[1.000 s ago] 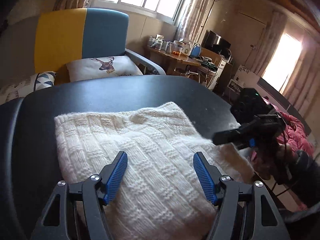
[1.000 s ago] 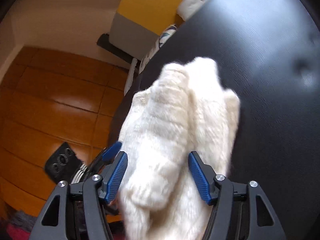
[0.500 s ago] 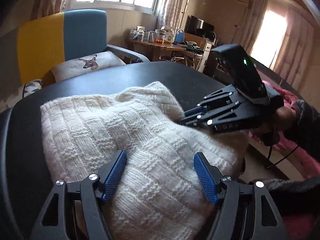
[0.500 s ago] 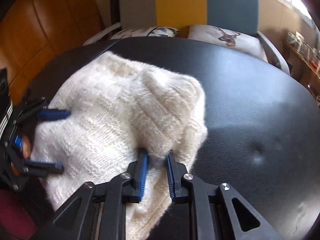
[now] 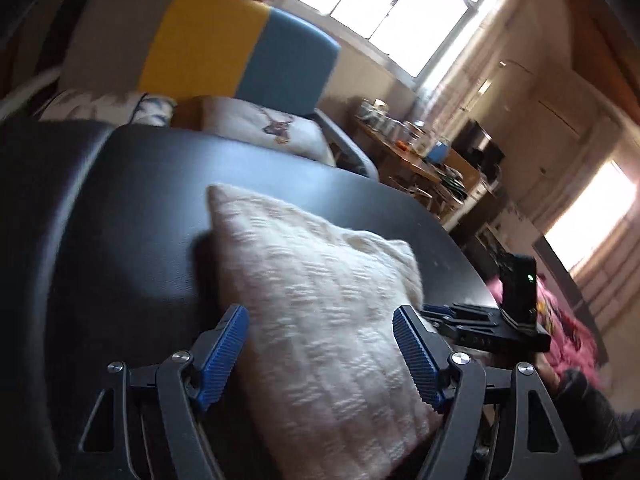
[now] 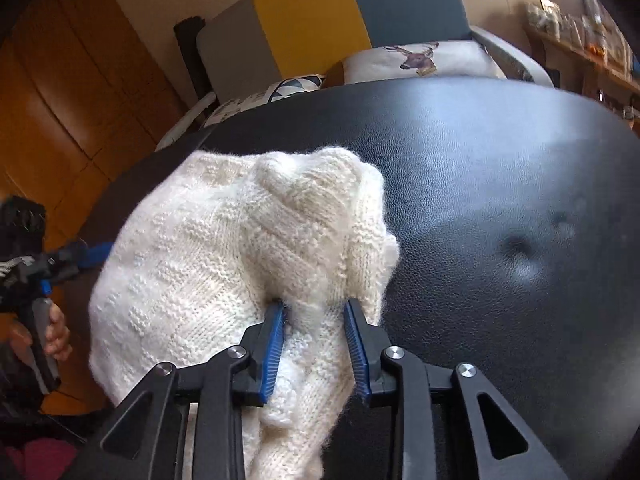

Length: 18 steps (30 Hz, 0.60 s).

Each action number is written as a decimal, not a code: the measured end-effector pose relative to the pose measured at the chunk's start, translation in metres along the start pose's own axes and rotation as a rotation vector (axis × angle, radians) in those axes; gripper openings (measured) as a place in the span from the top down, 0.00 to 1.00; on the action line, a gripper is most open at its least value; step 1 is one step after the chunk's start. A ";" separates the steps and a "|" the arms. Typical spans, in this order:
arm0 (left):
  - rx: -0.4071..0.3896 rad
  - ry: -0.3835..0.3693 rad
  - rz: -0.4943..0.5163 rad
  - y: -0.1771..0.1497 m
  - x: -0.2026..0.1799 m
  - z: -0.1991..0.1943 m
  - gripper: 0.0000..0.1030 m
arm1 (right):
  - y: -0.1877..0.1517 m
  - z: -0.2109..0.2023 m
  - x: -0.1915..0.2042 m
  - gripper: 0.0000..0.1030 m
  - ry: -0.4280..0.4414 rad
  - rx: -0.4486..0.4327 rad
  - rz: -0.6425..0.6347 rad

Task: Fold clothes

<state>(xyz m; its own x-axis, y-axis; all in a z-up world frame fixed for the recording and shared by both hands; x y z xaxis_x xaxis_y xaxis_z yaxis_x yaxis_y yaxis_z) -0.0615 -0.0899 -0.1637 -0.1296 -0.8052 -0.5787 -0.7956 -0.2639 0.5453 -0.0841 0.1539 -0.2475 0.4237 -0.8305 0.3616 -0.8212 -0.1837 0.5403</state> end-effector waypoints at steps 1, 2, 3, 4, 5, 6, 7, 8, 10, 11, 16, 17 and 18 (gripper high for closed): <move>0.024 -0.008 -0.046 0.000 0.010 0.003 0.24 | 0.002 -0.006 -0.004 0.64 0.045 -0.014 0.056; 0.048 -0.021 -0.090 -0.001 0.019 0.007 0.24 | 0.005 -0.013 -0.008 0.61 0.090 -0.029 0.111; 0.070 -0.045 -0.119 -0.001 0.023 0.012 0.22 | 0.008 -0.020 -0.012 0.55 0.135 -0.043 0.166; 0.091 -0.062 -0.143 -0.001 0.025 0.018 0.21 | 0.008 -0.028 -0.016 0.48 0.177 -0.053 0.210; 0.105 -0.075 -0.164 -0.001 0.027 0.024 0.20 | 0.007 -0.032 -0.021 0.41 0.202 -0.042 0.237; 0.117 -0.087 -0.185 0.000 0.029 0.030 0.18 | 0.006 -0.035 -0.025 0.30 0.226 -0.032 0.264; 0.136 -0.100 -0.209 -0.001 0.030 0.037 0.17 | 0.004 -0.039 -0.029 0.26 0.250 -0.021 0.291; 0.156 -0.114 -0.233 -0.001 0.032 0.045 0.16 | 0.003 -0.042 -0.033 0.26 0.276 -0.009 0.318; 0.189 -0.144 -0.285 -0.002 0.034 0.058 0.12 | -0.003 -0.038 -0.034 0.25 0.343 0.043 0.370; 0.189 -0.151 -0.291 -0.001 0.033 0.060 0.11 | -0.006 -0.031 -0.031 0.23 0.361 0.077 0.376; 0.206 -0.123 -0.231 0.000 0.020 0.070 0.06 | -0.021 0.000 -0.012 0.16 0.406 0.222 0.374; 0.212 -0.113 -0.214 -0.001 0.017 0.072 0.05 | -0.019 0.007 -0.007 0.15 0.425 0.233 0.373; 0.218 -0.104 -0.201 -0.002 0.015 0.073 0.03 | -0.017 0.014 -0.001 0.15 0.443 0.244 0.370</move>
<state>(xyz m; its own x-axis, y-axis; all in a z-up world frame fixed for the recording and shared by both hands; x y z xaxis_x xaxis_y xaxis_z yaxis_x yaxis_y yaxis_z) -0.1054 -0.0624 -0.2174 -0.0075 -0.6868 -0.7268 -0.9181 -0.2832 0.2771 -0.0764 0.1504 -0.2680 0.1694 -0.5752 0.8003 -0.9854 -0.0834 0.1486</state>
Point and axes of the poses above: each gripper's, at about its wrist camera, not at the fingertips, and z roughly the way its jaws point, x to its left, y to its top, the point moved 9 cm from there along z, roughly the way its jaws point, and after that the axes turned 3 degrees about -z, right-handed, at the moved point
